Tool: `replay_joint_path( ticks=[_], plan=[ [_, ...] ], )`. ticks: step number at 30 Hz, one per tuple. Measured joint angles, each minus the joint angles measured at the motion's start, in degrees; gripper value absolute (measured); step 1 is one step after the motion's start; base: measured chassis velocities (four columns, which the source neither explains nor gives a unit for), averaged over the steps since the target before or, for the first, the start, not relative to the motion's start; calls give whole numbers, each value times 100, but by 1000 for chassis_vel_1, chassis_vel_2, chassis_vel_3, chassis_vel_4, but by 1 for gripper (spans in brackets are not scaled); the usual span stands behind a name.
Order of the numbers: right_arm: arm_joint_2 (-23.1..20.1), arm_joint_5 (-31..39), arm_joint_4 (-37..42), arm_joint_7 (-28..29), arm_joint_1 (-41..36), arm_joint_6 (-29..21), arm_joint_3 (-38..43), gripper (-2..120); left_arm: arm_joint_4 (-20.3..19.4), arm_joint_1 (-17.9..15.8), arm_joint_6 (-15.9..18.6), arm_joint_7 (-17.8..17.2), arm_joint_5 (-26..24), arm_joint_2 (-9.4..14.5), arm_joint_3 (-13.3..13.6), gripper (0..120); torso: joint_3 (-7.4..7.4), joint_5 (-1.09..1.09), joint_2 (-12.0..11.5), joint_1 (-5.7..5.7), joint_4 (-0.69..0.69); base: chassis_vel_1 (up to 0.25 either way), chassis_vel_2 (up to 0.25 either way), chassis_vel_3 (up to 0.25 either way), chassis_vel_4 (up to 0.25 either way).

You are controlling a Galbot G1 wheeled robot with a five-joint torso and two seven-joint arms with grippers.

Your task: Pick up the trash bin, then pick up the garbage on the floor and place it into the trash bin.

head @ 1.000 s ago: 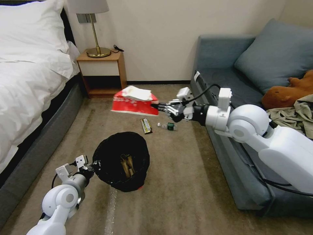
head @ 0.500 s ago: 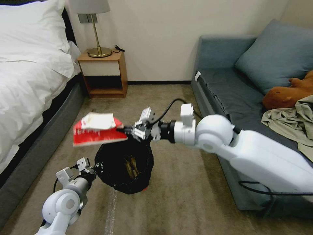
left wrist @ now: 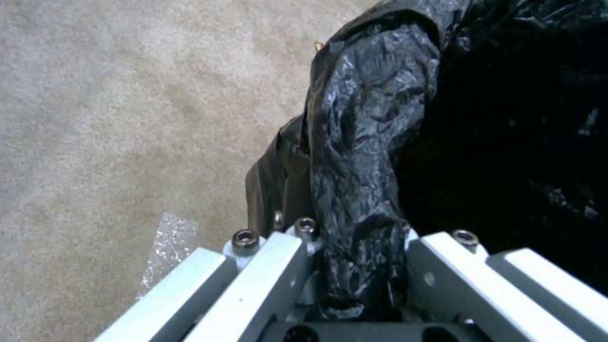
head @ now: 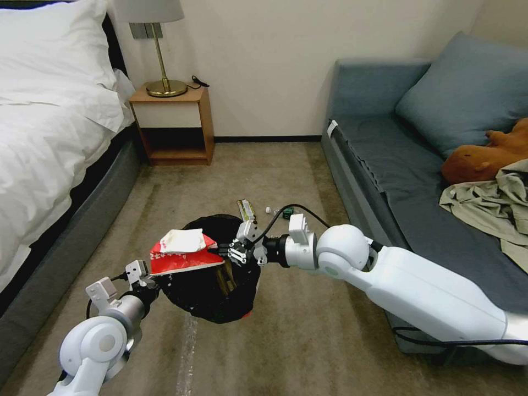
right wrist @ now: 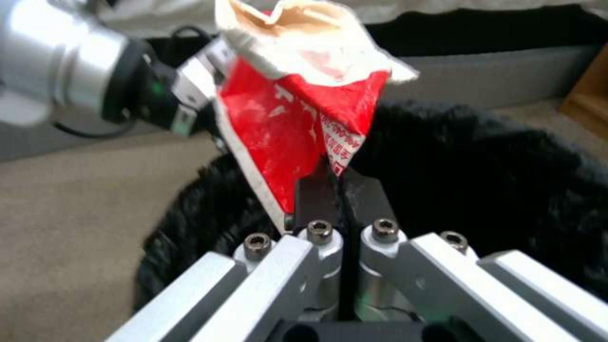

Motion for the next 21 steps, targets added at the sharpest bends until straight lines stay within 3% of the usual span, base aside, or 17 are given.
replay_joint_path(
  ticks=[6, 16, 21],
  plan=[
    [104, -320, -313, -27, -95, 69, -12, 0, -4, -18, 0, -7, -157, 119, -36, 2, 0, 0, 0, 0, 1, 0, 0, 0, 0],
    [8, -434, -399, -32, -110, 127, 24, 0, -6, -42, 1, -5, -216, 120, -37, 2, 0, 0, 0, 0, 0, 0, 0, 0, 0],
    [-86, -416, -328, -20, -161, 165, 109, 21, 0, -43, 4, -5, -203, 90, -33, 2, 0, 0, 0, 0, 0, 0, 0, 0, 0]
  ],
)
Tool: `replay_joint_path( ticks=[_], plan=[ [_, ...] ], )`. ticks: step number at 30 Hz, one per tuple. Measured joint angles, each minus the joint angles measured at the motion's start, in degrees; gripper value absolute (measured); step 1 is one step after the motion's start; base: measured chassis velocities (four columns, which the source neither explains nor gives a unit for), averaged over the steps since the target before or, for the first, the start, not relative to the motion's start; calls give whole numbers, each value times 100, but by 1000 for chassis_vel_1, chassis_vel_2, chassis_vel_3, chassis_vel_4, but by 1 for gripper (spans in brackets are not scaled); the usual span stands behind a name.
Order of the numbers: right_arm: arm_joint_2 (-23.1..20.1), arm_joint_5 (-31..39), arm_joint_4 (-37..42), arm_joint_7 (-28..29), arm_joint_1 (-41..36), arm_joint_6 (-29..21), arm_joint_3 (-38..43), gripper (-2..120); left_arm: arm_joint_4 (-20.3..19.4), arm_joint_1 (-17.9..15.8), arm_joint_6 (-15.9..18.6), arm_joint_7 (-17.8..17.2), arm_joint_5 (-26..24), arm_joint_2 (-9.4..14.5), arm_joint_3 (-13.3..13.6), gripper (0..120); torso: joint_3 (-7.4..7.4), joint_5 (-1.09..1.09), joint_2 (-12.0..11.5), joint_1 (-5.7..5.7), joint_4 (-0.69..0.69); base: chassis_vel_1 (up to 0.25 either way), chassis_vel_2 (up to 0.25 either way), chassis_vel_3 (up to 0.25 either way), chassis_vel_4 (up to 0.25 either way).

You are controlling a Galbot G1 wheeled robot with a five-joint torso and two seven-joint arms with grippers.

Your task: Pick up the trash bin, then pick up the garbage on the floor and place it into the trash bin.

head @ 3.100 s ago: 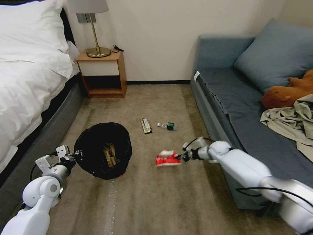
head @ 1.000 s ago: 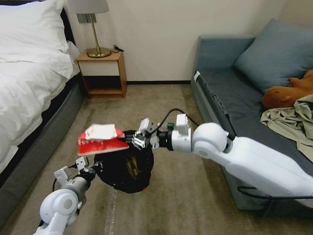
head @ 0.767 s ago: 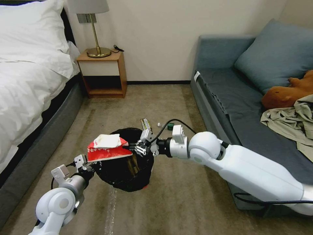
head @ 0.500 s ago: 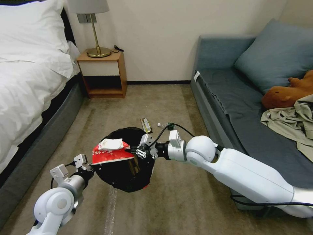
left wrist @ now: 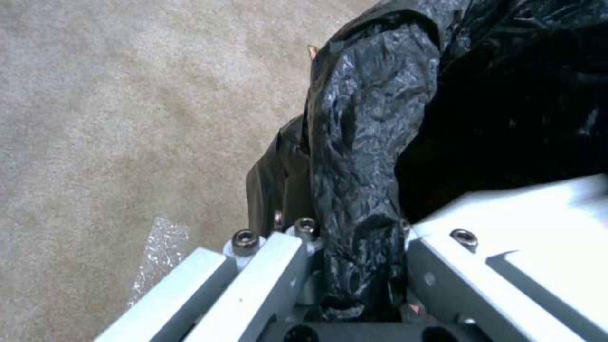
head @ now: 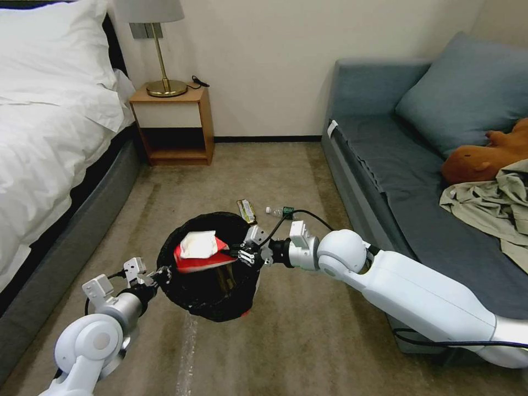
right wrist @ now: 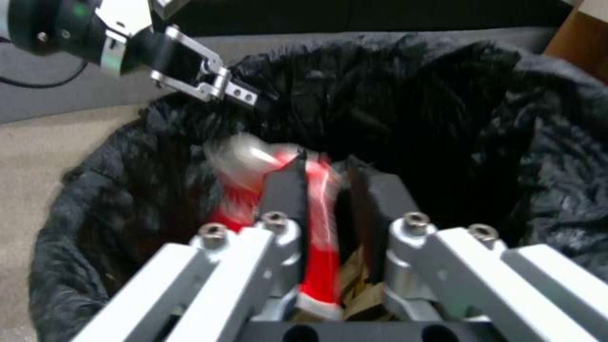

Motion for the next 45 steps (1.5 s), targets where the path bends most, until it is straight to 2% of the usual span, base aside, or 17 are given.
replay_joint_path(
  ticks=[3, 4, 7, 10, 13, 14, 19, 21, 22, 25, 29, 31, 34, 36, 40, 42, 45],
  plan=[
    [-35, 17, 42, -1, -22, 8, 30, 33, 16, 3, 1, -9, 22, -19, 1, 2, 0, 0, 0, 0, 0, 0, 0, 0, 0],
    [-35, 17, 42, -1, -22, 8, 30, 33, 16, 3, 1, -9, 22, -19, 1, 2, 0, 0, 0, 0, 0, 0, 0, 0, 0],
    [-63, 40, 96, -2, -89, 43, 115, 50, 23, 9, 26, -108, 38, -40, 6, 2, 0, 0, 0, 0, 0, 0, 0, 0, 0],
    [-67, 72, 131, 12, -110, 57, 161, 55, 25, 12, 33, -128, 42, -47, 7, 2, 0, 0, 0, 0, 0, 0, 0, 0, 0],
    [-87, 148, 236, 117, -155, 119, 310, 70, 50, 12, 38, -143, 62, -66, 5, 2, 0, 0, 0, 0, 0, 0, 0, 0, 0],
    [-87, 148, 236, 117, -155, 119, 310, 70, 50, 12, 38, -143, 62, -66, 5, 2, 0, 0, 0, 0, 0, 0, 0, 0, 0],
    [-144, 173, 456, 801, -361, 500, 756, 93, 125, -57, 14, -135, 125, -77, -105, 2, 0, 0, 0, 0, 1, 0, 0, 0, 0],
    [-172, 87, 524, 932, -458, 524, 944, 97, 127, -80, 1, -129, 133, -77, -138, 2, 0, 0, 0, 0, 1, 0, 0, 0, 0],
    [-172, 87, 524, 932, -458, 524, 944, 97, 127, -80, 1, -129, 133, -77, -138, 2, 0, 0, 0, 0, 1, 0, 0, 0, 0],
    [-287, -474, 765, 1211, -893, 523, 1798, 100, 130, -95, -67, -22, 241, -57, -216, 2, 0, 0, 0, 0, 1, 0, 0, 0, 0],
    [-343, -718, 896, 1340, -1170, 541, 2253, 100, 132, -96, -113, 35, 306, -54, -233, 2, 0, 0, 0, 0, 0, 0, 0, 0, 0],
    [-375, -1017, 1238, 1547, -1885, 575, 3132, 100, 133, -101, -151, 97, 426, -69, -218, 2, 0, 0, 0, 0, 1, 0, 0, 0, 0],
    [-370, -1121, 1421, 1607, -2320, 581, 3531, 100, 133, -109, -158, 119, 485, -75, -196, 2, 0, 0, 0, 0, 1, 0, 0, 0, 0],
    [-291, -1235, 1846, 1823, -3259, 582, 4314, 100, 134, -116, -244, 249, 739, -97, -167, 2, 0, 2, 0, 0, -3, 0, 0, 0, 0],
    [-204, -1271, 2015, 1831, -3647, 594, 4707, 100, 134, -105, -315, 333, 915, -109, -173, 2, 0, 0, 0, 0, -1, 0, 0, 0, 0],
    [-24, -1380, 2229, 1758, -4210, 609, 5222, 100, 117, -84, -436, 420, 1121, -110, -194, 2, 0, 0, 0, 0, 0, 0, 0, 0, 0],
    [191, -1501, 2365, 1683, -4588, 594, 5545, 100, 102, -75, -505, 421, 1272, -109, -200, 2, -1, 0, 0, 0, -1, 0, 0, 0, 0]
  ],
)
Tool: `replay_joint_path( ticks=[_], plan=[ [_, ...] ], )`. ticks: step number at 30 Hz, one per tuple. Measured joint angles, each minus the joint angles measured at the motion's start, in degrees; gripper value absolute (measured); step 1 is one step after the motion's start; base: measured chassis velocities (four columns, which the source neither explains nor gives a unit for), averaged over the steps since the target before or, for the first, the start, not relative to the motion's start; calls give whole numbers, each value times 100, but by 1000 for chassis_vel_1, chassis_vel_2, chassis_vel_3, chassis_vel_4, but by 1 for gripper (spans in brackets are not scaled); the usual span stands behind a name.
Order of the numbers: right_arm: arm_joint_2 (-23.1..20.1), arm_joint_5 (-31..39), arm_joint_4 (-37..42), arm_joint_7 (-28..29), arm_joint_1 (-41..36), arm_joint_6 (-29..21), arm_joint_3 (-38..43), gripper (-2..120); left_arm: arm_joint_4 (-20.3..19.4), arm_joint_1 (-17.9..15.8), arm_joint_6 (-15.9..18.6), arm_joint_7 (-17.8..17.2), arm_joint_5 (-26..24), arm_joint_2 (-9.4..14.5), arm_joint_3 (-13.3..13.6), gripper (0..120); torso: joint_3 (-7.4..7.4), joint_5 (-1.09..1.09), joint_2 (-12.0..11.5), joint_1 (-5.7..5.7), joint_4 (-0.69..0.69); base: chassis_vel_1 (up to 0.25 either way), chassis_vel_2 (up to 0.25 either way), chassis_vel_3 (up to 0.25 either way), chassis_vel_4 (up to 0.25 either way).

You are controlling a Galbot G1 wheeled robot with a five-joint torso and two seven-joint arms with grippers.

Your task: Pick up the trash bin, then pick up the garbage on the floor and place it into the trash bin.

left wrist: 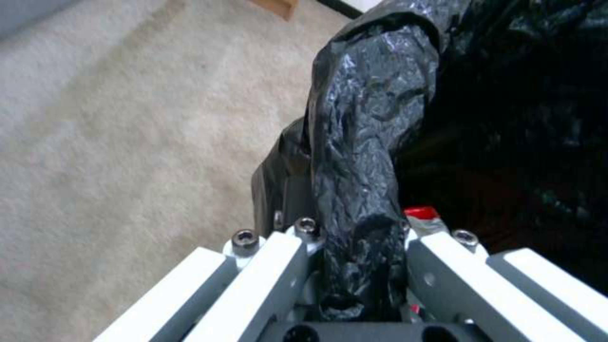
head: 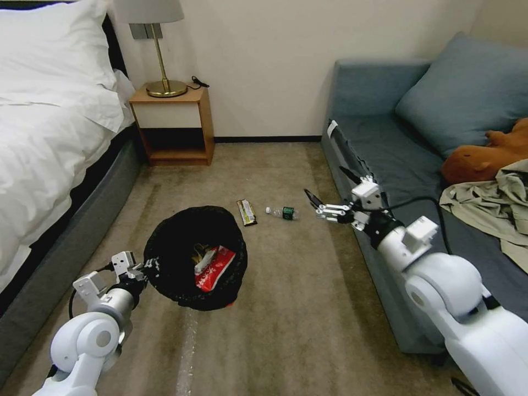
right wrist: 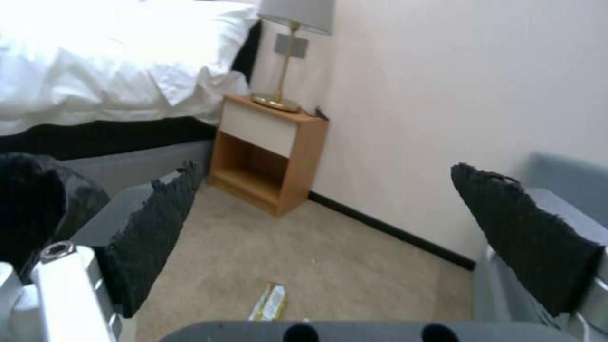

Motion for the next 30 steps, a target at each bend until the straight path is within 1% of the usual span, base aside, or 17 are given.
replay_joint_path(
  ticks=[3, 5, 6, 7, 8, 9, 11, 12, 13, 14, 15, 17, 30],
  plan=[
    [112, -92, 44, -47, -160, -5, 140, 100, -2, 8, -22, -11, 59, 6, -8, 2, 0, 0, 0, 0, 1, 0, 0, 0, 0],
    [372, -358, 125, -181, -522, 3, 388, 100, -13, 16, -24, -37, 56, 24, -14, 2, 0, 0, 0, 0, 2, 0, 0, 0, 0],
    [583, -603, 182, -250, -766, 35, 531, 100, -23, 13, -25, -54, 26, 26, -24, 2, 0, -2, 0, 0, 1, 0, 0, 0, 0],
    [583, -603, 182, -250, -766, 35, 531, 100, -23, 13, -25, -54, 26, 26, -24, 2, 0, -2, 0, 0, 1, 0, 0, 0, 0],
    [760, -778, 218, -304, -927, 64, 632, 100, -28, 11, -25, -60, 14, 28, -29, 2, 0, -1, 0, 0, 2, 0, 0, 0, 0],
    [760, -778, 218, -304, -927, 64, 632, 100, -28, 11, -25, -60, 14, 28, -29, 2, 0, -1, 0, 0, 2, 0, 0, 0, 0],
    [1439, -1249, 350, -413, -1406, 137, 896, 100, -48, -2, -25, -64, -24, 41, -29, 2, 0, -1, 0, 0, 0, 0, 0, 0, 0],
    [1439, -1249, 350, -413, -1406, 137, 896, 100, -48, -2, -25, -64, -24, 41, -29, 2, 0, -1, 0, 0, 0, 0, 0, 0, 0],
    [1570, -1322, 375, -424, -1484, 138, 936, 100, -50, -7, -25, -65, -29, 45, -30, 2, 0, -1, 0, 0, 1, 0, 0, 0, 0],
    [1834, -1501, 443, -453, -1677, 117, 1026, 100, -54, -22, -25, -65, -43, 63, -31, 2, 0, 0, 0, 0, 1, 0, 0, 0, 0],
    [1834, -1501, 443, -453, -1677, 117, 1026, 100, -54, -22, -25, -65, -43, 63, -31, 2, 0, 0, 0, 0, 1, 0, 0, 0, 0],
    [2187, -1707, 508, -561, -1996, -12, 1116, 100, -55, -64, -23, -63, -69, 111, -30, 2, 0, -1, 0, 0, 0, 0, 0, 0, 0],
    [2557, -2019, 517, -863, -2291, 99, 1193, 100, -59, -95, -33, -11, -168, 240, -45, 2, 1, -1, 0, 0, 1, 0, 0, 0, 0]
  ],
)
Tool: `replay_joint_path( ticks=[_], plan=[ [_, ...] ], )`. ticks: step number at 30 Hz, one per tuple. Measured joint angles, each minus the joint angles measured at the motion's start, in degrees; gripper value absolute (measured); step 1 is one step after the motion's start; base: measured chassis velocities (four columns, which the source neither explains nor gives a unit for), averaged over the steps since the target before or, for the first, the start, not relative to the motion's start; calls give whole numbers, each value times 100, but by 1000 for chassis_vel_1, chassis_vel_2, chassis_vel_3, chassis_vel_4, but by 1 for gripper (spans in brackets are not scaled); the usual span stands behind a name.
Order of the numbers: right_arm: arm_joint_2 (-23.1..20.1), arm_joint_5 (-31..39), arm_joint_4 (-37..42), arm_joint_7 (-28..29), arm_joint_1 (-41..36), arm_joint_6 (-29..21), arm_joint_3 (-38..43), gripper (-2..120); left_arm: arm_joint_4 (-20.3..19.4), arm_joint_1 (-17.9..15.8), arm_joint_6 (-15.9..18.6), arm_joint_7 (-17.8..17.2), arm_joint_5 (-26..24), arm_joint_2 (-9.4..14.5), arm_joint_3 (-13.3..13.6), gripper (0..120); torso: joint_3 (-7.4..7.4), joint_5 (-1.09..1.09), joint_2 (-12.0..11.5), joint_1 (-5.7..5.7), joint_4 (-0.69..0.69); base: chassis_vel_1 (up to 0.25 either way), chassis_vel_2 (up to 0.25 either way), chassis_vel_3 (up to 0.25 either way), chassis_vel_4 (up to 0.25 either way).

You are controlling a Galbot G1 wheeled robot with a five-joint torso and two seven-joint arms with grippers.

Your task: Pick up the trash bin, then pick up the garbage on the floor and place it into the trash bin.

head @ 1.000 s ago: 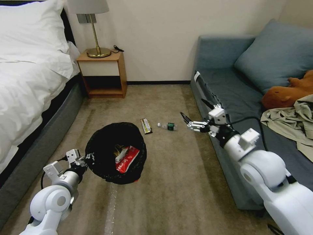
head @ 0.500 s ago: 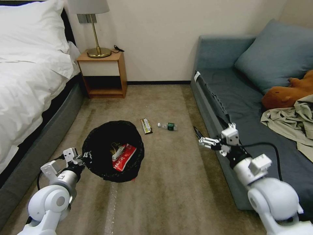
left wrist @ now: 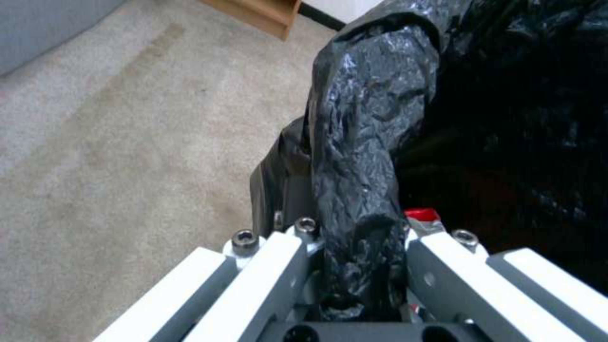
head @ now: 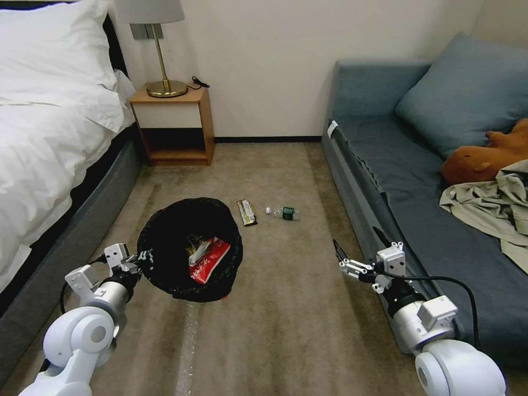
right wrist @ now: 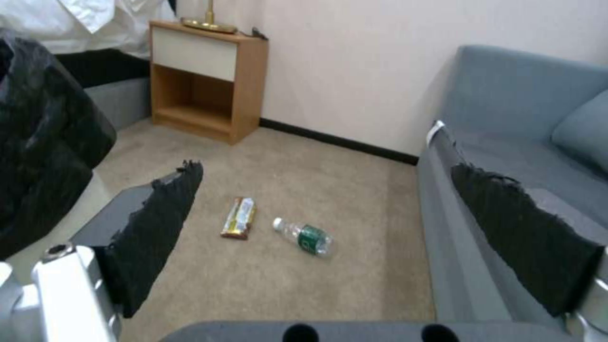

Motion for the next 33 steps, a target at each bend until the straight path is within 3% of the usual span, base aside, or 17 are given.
replay_joint_path(
  ticks=[33],
  plan=[
    [-12, -105, 38, -118, -156, 33, 92, 100, 114, -59, -81, 106, 16, -1, 14, 2, 0, 1, 0, 0, 0, 0, 0, 0, 0]
  ],
)
